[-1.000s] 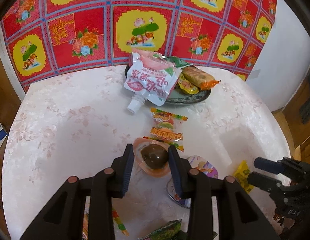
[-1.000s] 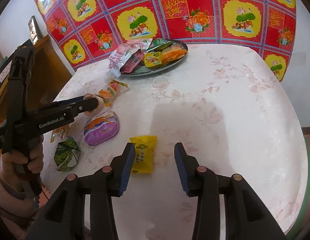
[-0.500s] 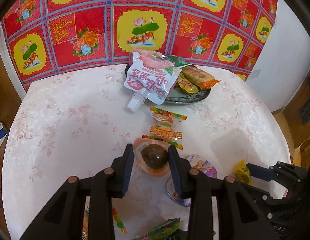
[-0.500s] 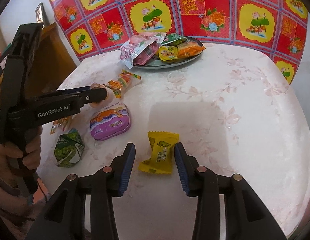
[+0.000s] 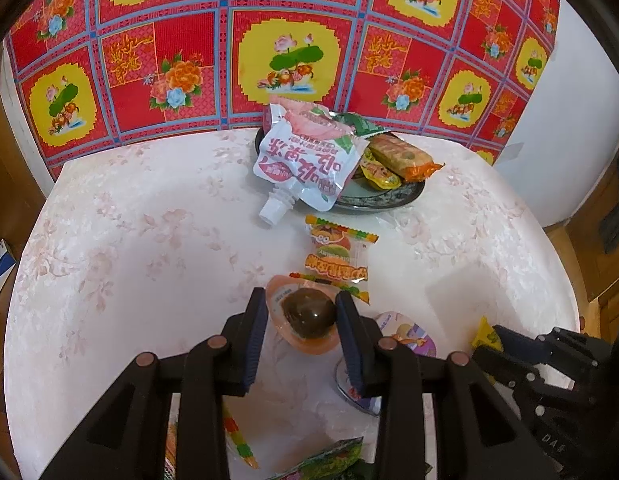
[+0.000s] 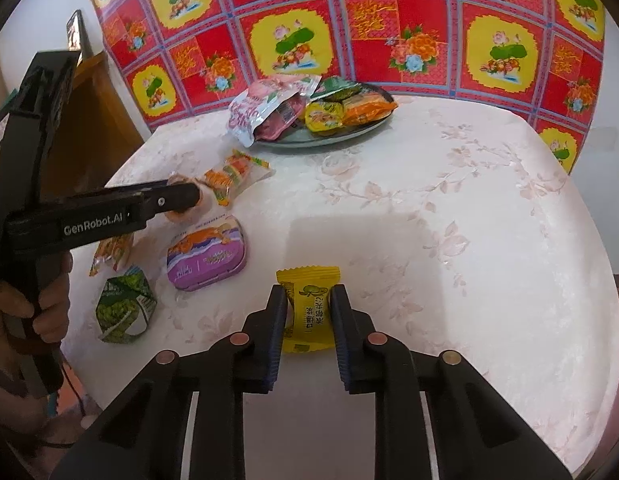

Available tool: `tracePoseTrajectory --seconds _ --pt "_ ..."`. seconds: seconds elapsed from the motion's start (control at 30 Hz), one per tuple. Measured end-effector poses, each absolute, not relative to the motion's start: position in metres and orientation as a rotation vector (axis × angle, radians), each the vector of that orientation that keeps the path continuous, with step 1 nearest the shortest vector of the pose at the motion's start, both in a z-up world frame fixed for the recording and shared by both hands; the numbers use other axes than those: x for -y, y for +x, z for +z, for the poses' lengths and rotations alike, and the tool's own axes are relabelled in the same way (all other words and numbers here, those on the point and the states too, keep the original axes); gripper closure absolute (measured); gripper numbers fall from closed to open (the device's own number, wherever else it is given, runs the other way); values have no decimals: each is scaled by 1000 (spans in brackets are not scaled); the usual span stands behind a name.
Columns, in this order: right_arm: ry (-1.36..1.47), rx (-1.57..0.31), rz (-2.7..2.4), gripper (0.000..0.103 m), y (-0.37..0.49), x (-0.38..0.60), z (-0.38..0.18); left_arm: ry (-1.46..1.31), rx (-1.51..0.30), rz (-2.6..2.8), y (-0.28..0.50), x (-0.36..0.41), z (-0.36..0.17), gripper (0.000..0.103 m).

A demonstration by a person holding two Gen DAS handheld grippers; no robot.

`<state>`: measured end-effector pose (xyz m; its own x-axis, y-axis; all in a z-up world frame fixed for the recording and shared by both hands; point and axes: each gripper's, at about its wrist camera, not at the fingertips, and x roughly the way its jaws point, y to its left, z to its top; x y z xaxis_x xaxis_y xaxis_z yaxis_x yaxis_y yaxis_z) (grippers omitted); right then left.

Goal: Organize snacks
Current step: 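Carry the brown chocolate to the plate and open the left tool while the right tool carries the yellow candy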

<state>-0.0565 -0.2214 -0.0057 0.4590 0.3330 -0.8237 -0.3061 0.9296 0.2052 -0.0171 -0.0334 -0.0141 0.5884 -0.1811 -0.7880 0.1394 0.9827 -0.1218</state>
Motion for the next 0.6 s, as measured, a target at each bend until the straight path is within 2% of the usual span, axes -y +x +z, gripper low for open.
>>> tracePoseTrajectory --seconds 0.6 --pt "96 -996 421 80 -50 228 2 -39 -875 -212 -4 53 1 67"
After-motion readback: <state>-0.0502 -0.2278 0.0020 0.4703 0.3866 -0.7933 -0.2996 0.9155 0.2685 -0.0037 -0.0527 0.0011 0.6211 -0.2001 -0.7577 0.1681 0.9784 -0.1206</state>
